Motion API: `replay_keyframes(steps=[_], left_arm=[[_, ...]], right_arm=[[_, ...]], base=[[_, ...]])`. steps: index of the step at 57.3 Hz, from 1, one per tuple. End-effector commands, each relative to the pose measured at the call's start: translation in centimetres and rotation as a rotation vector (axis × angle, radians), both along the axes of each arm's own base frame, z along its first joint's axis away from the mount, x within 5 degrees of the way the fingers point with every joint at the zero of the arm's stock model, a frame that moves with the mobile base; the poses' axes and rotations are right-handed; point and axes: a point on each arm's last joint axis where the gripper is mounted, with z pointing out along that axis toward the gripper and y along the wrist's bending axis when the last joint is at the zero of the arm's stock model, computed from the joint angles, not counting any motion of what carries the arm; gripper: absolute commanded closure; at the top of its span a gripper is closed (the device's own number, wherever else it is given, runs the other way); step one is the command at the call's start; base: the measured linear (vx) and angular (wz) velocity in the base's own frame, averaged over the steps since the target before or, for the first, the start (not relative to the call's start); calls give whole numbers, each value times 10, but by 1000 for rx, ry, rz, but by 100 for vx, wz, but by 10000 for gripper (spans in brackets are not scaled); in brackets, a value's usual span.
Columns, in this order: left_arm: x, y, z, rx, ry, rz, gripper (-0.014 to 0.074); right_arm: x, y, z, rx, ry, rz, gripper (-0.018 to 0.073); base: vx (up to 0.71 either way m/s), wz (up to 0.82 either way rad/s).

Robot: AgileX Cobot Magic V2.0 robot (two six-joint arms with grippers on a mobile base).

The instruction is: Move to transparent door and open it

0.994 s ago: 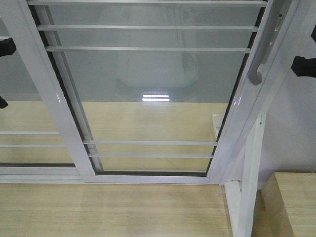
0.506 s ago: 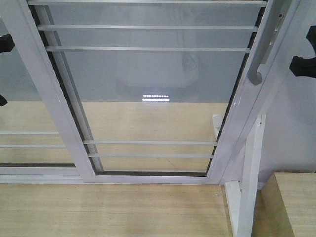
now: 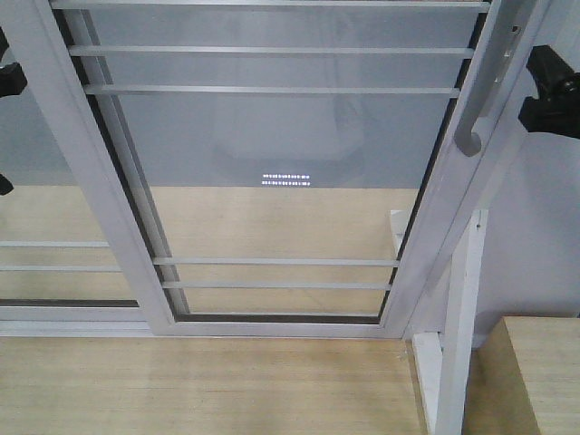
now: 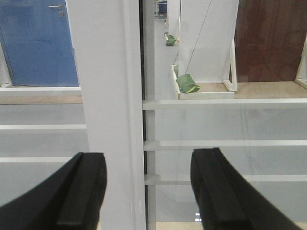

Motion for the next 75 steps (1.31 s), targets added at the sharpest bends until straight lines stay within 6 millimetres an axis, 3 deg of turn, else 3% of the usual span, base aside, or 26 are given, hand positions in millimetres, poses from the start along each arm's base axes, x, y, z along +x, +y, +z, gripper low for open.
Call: replay_keyframes(steps=[1, 20, 35, 43, 75], left_arm=[[-3, 0, 24, -16, -119, 6, 83], [-2, 0, 22, -16, -101, 3, 83], [-2, -1, 21, -17, -84, 1, 83], [-2, -1, 21, -17, -84, 1, 83], [-2, -1, 21, -16, -85, 1, 83]], right_arm=[[17, -2, 14, 48, -149, -33, 41], [100, -13, -7, 101, -158, -127, 41], [144, -23, -19, 126, -110, -153, 45], [156, -20, -25, 127, -96, -125, 44], [176, -12, -37, 110, -122, -43, 52]], base=[[0, 0], [0, 0], [0, 0], [0, 0], [0, 0]])
